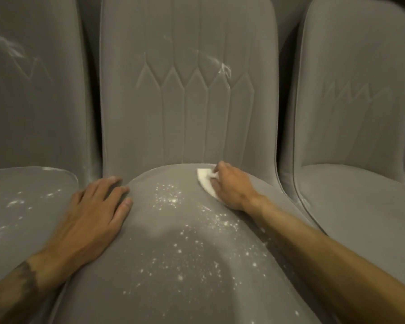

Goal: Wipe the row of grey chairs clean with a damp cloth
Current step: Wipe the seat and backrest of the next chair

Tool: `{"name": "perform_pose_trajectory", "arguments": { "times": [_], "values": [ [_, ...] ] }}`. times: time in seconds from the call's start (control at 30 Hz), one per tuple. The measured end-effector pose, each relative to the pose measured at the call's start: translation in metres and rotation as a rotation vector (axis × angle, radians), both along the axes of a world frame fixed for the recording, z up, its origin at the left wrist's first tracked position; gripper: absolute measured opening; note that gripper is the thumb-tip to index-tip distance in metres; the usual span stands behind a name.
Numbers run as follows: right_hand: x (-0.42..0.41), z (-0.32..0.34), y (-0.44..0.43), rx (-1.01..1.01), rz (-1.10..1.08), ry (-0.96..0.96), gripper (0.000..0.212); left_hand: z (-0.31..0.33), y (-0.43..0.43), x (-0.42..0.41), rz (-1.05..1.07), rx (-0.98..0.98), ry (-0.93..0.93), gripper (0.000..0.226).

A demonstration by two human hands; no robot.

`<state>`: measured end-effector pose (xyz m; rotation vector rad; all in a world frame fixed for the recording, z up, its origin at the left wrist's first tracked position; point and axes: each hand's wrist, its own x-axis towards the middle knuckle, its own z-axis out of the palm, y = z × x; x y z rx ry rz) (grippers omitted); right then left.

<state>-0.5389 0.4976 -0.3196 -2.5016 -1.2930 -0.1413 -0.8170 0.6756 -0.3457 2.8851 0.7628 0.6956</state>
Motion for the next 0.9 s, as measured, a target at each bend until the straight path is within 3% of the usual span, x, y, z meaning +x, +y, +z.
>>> {"name": "perform_pose_trajectory", "arguments": {
  "times": [0.1, 0.3, 0.47, 0.53, 0.73, 0.9],
  "values": [
    [0.0, 0.001, -0.029, -0.015, 0.093, -0.004, 0.025, -0.002, 0.001, 0.001, -0.001, -0.008, -0.008, 0.055],
    [0.023, 0.006, -0.026, -0.065, -0.292, -0.07, 0.032, -0.005, 0.003, 0.003, 0.013, 0.003, -0.01, 0.05],
    [-0.023, -0.005, -0.005, -0.002, 0.072, 0.021, 0.028, -0.007, 0.004, 0.002, 0.0, 0.026, -0.021, 0.049],
    [-0.017, -0.003, -0.018, -0.019, 0.111, 0.016, 0.026, -0.007, 0.004, 0.003, 0.004, 0.035, -0.028, 0.048],
    [0.02, 0.005, 0.001, -0.03, -0.298, -0.01, 0.029, -0.008, 0.002, 0.003, -0.004, 0.042, -0.055, 0.047],
    [-0.024, -0.007, 0.023, -0.01, 0.069, 0.046, 0.031, -0.009, 0.003, 0.003, -0.019, 0.049, -0.07, 0.045]
  ]
}}
